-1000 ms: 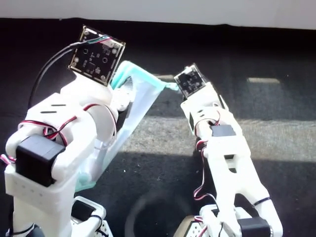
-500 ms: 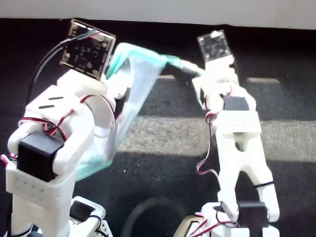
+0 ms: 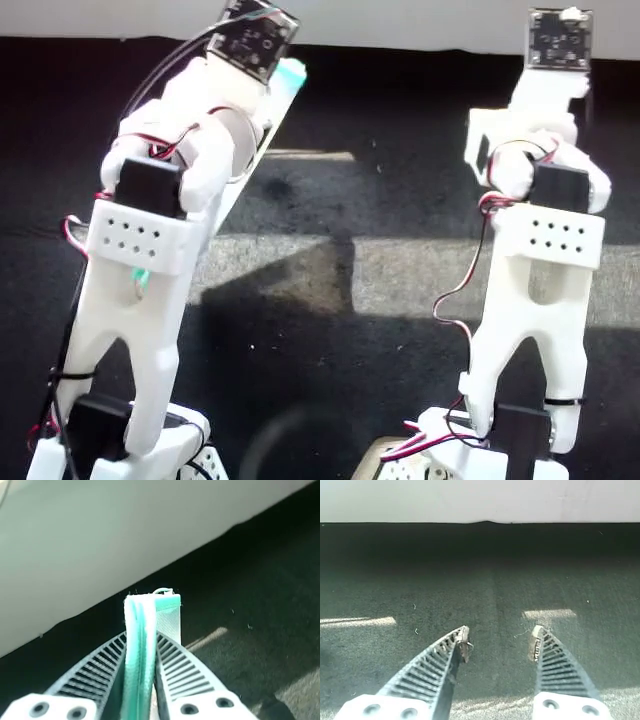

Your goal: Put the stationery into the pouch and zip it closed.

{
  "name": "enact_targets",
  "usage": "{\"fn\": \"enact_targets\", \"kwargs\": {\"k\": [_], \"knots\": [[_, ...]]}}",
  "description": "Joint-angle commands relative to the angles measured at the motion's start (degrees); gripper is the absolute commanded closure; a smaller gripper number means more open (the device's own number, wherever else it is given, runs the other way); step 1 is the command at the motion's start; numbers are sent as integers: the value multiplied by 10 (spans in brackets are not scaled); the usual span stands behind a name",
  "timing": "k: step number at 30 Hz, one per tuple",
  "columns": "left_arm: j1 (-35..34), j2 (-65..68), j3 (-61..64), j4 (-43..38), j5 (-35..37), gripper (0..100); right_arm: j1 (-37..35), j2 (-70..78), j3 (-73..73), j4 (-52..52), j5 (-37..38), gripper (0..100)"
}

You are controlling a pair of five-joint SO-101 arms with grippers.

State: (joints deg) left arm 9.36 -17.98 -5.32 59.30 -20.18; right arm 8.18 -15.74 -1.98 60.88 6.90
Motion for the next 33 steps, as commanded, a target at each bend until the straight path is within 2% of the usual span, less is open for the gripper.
{"fn": "enact_targets", "kwargs": {"k": [1,8,12,16,19,21,33], "knots": [[41,2,-4,23,-27,990,28,-7,-47,28,-5,796],[167,78,117,27,-27,990,59,-7,-78,77,-6,796],[194,112,174,-27,-26,989,70,-7,-106,117,-4,796],[190,126,184,-61,-15,952,73,-7,-134,146,-4,796],[178,109,174,-57,62,826,71,-7,-140,165,-4,793],[163,81,153,-28,113,776,70,-7,-138,172,-5,793],[71,-44,3,163,125,772,72,-7,-134,179,-6,793]]}}
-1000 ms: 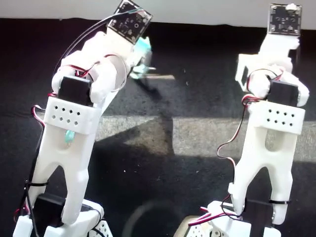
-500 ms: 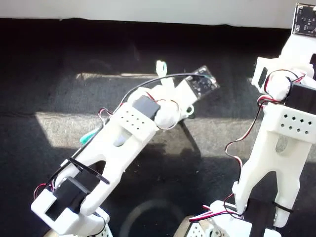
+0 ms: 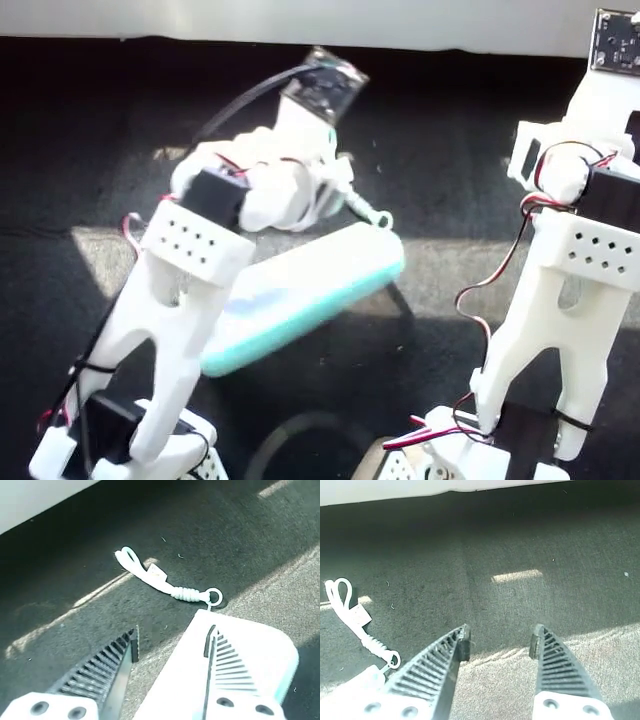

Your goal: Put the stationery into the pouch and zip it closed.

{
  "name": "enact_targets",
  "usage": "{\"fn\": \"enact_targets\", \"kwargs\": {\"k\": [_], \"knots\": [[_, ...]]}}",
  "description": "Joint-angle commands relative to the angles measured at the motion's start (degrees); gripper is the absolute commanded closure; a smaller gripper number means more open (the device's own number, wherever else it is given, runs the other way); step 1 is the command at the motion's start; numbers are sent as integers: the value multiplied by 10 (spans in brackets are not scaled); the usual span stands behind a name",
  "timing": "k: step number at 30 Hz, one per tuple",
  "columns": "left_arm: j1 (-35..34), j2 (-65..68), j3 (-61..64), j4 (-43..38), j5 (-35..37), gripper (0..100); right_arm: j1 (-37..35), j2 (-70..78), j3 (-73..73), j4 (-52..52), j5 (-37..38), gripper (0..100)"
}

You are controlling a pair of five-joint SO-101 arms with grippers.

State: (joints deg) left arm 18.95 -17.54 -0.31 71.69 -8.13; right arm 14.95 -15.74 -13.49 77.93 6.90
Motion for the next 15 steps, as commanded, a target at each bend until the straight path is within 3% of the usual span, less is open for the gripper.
{"fn": "enact_targets", "kwargs": {"k": [1,5,8,10,15], "knots": [[-36,-62,-51,47,4,772,4,-7,-19,14,-6,793],[-102,-93,-32,69,4,774,2,-5,-19,39,-5,819],[-149,-106,1,97,4,871,2,-8,-24,74,-4,995],[-175,-126,2,140,5,995,1,-10,-25,106,-4,971],[-247,-218,11,234,6,991,-13,-73,-18,183,-7,991]]}}
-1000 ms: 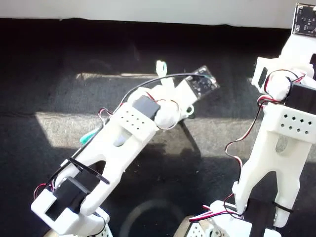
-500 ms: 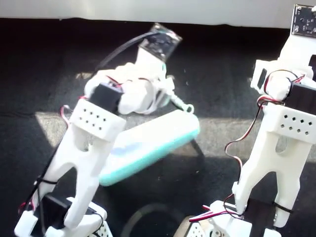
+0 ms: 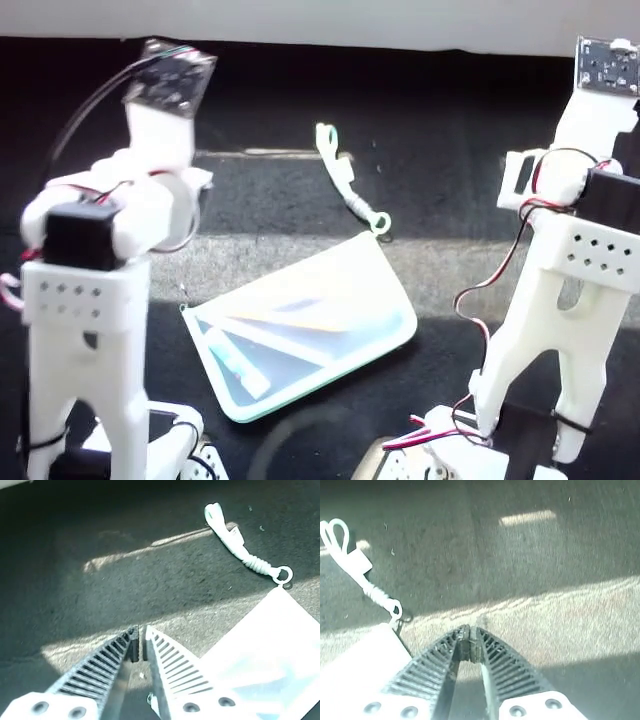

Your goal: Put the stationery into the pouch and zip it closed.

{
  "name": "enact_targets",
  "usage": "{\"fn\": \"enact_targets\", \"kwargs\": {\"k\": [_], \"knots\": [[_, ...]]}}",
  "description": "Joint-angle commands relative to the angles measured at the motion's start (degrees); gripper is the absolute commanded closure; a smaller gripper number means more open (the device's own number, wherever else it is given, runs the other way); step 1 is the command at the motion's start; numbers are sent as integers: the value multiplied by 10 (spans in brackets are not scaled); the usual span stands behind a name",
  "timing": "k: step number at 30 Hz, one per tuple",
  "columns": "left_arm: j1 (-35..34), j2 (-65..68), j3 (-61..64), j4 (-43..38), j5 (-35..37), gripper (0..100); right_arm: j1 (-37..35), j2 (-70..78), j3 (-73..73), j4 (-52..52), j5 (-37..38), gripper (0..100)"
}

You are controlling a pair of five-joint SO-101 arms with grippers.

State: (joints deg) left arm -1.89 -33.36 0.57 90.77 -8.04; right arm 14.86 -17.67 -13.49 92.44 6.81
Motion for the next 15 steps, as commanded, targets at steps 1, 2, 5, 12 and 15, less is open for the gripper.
{"fn": "enact_targets", "kwargs": {"k": [1,2,5,12,15], "knots": [[-53,-86,10,63,4,988,-27,-76,-15,55,-6,992],[-68,-112,22,79,4,987,-42,-99,-5,65,-6,992],[-122,-196,121,89,4,987,-114,-182,78,59,-4,992],[-186,-372,370,52,4,988,-171,-326,447,-100,-4,992],[-184,-449,458,9,4,987,-168,-389,597,-139,-4,992]]}}
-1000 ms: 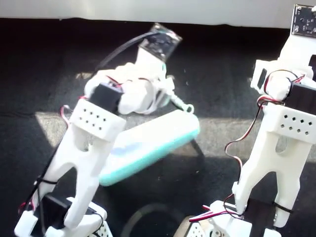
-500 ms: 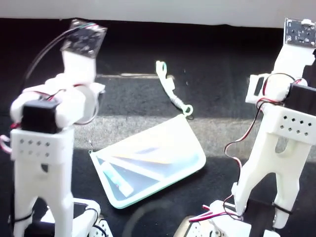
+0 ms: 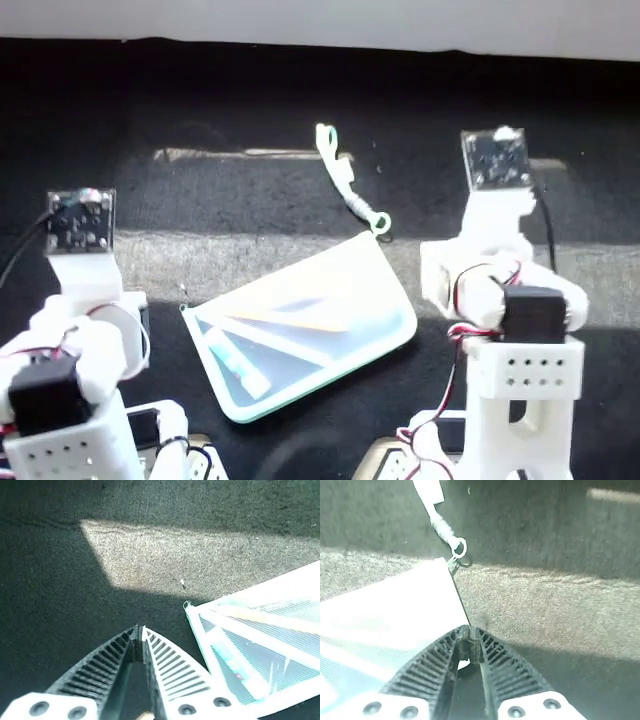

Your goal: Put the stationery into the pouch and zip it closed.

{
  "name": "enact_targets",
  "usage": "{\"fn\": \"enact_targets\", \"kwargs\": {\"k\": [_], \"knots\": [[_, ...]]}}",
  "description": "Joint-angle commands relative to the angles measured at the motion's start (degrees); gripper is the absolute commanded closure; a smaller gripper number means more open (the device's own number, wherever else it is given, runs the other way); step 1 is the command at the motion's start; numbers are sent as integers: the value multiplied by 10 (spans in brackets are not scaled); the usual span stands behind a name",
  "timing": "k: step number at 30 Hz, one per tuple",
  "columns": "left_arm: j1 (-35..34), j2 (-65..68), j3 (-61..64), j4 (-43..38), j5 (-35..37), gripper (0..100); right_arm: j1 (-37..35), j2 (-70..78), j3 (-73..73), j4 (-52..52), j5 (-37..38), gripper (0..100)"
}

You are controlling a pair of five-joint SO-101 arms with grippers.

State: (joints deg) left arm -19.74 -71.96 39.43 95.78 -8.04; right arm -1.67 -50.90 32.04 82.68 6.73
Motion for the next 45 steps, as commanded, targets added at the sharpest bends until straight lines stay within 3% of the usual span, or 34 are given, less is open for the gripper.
{"fn": "enact_targets", "kwargs": {"k": [1,9,14,21,25,32,45], "knots": [[-6,-90,96,-60,4,987,-3,-82,183,-48,-4,992],[-4,-332,314,-87,6,986,-4,-350,447,-127,-6,992],[42,-306,364,-97,12,990,-4,-551,597,-128,-6,992],[202,-320,365,-97,105,989,-4,-509,709,-148,-5,992],[199,-320,378,-100,105,987,-3,-509,712,-127,-6,992],[199,-320,575,-185,105,989,-3,-509,712,-127,-4,992],[197,-320,577,-190,106,989,-3,-509,712,-127,-4,992]]}}
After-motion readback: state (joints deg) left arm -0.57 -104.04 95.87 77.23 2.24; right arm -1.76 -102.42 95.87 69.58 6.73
